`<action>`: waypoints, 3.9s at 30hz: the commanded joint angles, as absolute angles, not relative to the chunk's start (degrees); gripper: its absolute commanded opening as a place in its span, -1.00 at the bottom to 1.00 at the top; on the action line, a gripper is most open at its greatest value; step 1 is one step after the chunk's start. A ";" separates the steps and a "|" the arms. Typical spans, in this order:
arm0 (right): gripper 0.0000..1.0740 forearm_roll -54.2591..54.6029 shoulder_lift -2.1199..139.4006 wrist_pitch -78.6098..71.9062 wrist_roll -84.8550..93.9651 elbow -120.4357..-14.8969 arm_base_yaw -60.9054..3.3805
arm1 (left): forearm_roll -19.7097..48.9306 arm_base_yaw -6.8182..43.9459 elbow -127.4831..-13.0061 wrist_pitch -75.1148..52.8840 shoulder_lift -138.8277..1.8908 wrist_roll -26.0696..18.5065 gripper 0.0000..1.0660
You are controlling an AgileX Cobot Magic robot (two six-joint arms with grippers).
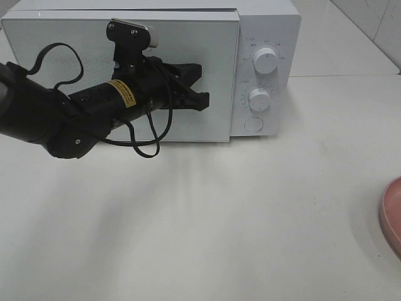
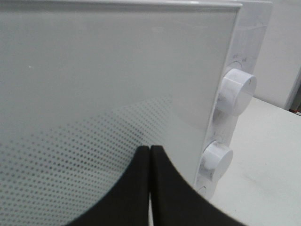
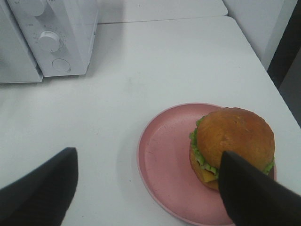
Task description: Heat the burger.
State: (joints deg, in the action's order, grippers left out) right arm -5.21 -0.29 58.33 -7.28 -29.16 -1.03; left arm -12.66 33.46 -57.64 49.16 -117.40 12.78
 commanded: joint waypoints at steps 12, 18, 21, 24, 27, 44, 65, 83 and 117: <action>0.42 -5.33 -1.72 57.64 -6.25 -28.88 -0.57 | 6.93 34.72 -65.95 43.89 -119.75 6.70 -1.00; 0.42 -5.33 -1.72 57.64 -6.25 -28.88 -0.57 | 5.44 37.18 -65.20 37.18 -118.20 6.30 -1.00; 0.42 -5.33 -1.72 57.64 -6.25 -28.88 -0.57 | 5.39 37.87 -64.69 36.04 -117.63 6.30 -1.00; 0.42 -5.33 -1.72 57.64 -6.25 -28.88 -0.57 | 3.95 39.82 -62.22 32.37 -114.94 6.30 -1.00; 0.42 -5.33 -1.72 57.64 -6.25 -28.88 -0.57 | 3.72 40.97 -60.28 29.16 -112.64 6.30 -1.00; 0.42 -5.33 -1.72 57.64 -6.25 -28.88 -0.57 | 5.27 42.40 -57.30 -4.81 -102.73 9.40 0.88; 0.42 -5.33 -1.72 57.64 -6.25 -28.88 -0.57 | 2.58 33.06 -57.47 -49.79 -87.72 8.88 0.88; 0.42 -5.33 -1.72 57.64 -6.25 -28.88 -0.57 | 7.79 1.32 -43.43 -58.50 -72.48 -1.03 0.88; 0.42 -5.33 -1.72 57.64 -6.25 -28.88 -0.57 | 4.07 0.23 -28.99 -59.47 -4.47 -1.38 0.88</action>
State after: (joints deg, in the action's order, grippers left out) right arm -5.21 -0.29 58.33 -7.28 -29.16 -1.03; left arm 3.50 0.52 -29.34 -59.64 -5.50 -1.20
